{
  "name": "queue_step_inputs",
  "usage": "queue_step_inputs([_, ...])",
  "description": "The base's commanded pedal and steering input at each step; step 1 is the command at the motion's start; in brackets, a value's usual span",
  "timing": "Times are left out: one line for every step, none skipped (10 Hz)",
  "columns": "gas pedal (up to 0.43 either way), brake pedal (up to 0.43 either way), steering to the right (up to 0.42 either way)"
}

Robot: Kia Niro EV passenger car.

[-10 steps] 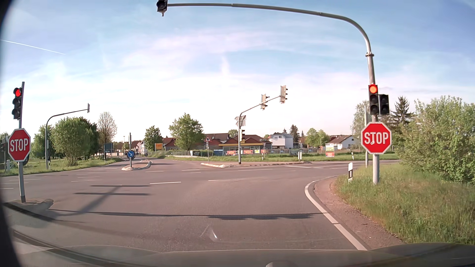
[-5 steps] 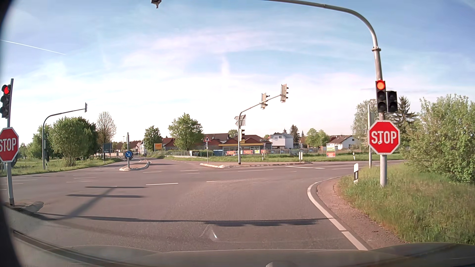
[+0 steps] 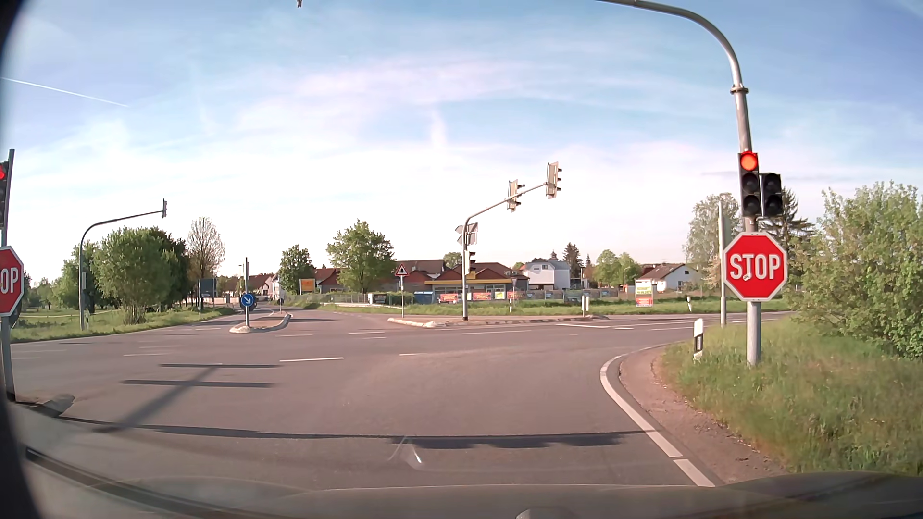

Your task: Follow the waypoints while adhering to traffic rules and regulations

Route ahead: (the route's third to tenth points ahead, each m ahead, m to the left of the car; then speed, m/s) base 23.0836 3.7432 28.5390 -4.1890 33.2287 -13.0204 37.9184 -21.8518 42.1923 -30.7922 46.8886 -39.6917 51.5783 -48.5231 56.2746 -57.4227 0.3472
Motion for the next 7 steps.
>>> queue_step_inputs([0.0, 0.226, -0.004])
queue_step_inputs([0.0, 0.22, -0.004])
queue_step_inputs([0.0, 0.22, -0.005])
queue_step_inputs([0.0, 0.22, -0.004])
queue_step_inputs([0.0, 0.226, -0.005])
queue_step_inputs([0.0, 0.22, -0.004])
queue_step_inputs([0.0, 0.22, -0.005])
